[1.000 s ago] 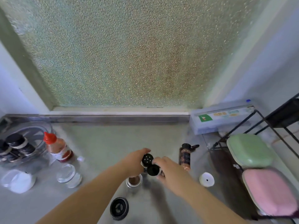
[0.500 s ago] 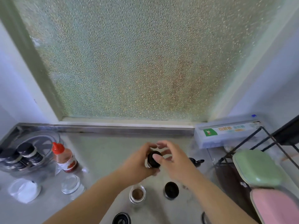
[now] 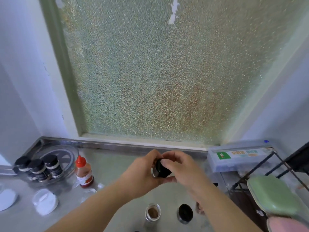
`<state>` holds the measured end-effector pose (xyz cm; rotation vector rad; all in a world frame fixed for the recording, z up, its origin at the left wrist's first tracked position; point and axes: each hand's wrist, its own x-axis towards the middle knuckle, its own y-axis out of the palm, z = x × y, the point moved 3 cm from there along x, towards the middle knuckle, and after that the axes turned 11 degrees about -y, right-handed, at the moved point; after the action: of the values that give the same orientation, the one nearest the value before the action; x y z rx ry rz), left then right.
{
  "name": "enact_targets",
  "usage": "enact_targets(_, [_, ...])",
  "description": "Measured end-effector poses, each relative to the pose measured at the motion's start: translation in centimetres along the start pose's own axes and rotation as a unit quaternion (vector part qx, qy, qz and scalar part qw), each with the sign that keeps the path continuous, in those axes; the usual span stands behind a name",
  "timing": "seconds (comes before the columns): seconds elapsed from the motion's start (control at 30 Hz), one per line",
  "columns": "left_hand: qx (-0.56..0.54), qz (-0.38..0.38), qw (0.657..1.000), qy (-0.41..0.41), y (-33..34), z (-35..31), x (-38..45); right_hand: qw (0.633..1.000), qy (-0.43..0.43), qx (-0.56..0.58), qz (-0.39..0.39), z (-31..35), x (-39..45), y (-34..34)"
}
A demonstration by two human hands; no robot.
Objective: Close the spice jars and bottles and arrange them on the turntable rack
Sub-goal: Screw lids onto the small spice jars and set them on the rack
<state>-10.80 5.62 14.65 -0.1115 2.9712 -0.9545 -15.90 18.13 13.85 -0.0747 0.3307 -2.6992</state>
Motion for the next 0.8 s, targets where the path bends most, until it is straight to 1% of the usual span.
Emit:
enact_targets(0.07, [0.005, -0.008, 1.000, -0.013, -0.7, 0.1, -0.2, 0.995, -0.056, -0.080, -0.008, 1.0, -0.4, 0.1])
enact_targets(0.13, [0.000, -0.031, 0.999, -0.025, -1.6, 0.1, -0.3, 0.985, -0.108, -0.135, 0.010, 2.4, -0.9, 0.4])
enact_targets(0.27, [0.007, -0.054, 0.998, -0.020, -3.3, -0.8, -0.9, 0.974, -0.144, -0.154, 0.085, 4.7, -1.4, 1.0])
enact_targets(0.33, [-0.009, -0.069, 0.997, -0.016, -3.9, -1.1, -1.3, 0.968, -0.166, -0.171, 0.082, 5.6, -1.4, 1.0])
enact_targets(0.4, [-0.049, -0.086, 0.995, -0.014, -4.3, -0.9, -1.6, 0.967, -0.193, -0.156, 0.063, 6.5, -1.3, 0.9])
enact_targets(0.47, [-0.099, -0.106, 0.989, -0.011, -4.6, -0.5, -1.9, 0.971, -0.208, -0.106, 0.057, 7.2, -1.2, 0.8])
enact_targets(0.53, [-0.124, -0.116, 0.985, 0.007, -4.9, -0.3, -2.1, 0.973, -0.215, -0.062, 0.056, 7.6, -1.3, 0.9])
enact_targets(0.6, [-0.102, -0.111, 0.988, 0.027, -5.0, -0.2, -2.2, 0.972, -0.225, -0.046, 0.055, 7.7, -1.4, 0.9])
enact_targets(0.7, [-0.034, -0.101, 0.994, 0.034, -5.3, 0.1, -2.4, 0.970, -0.229, -0.044, 0.064, 7.8, -1.4, 1.3])
enact_targets(0.8, [-0.004, -0.077, 0.996, 0.042, -5.9, 0.4, -2.6, 0.969, -0.217, -0.065, 0.098, 8.1, -1.5, 1.1])
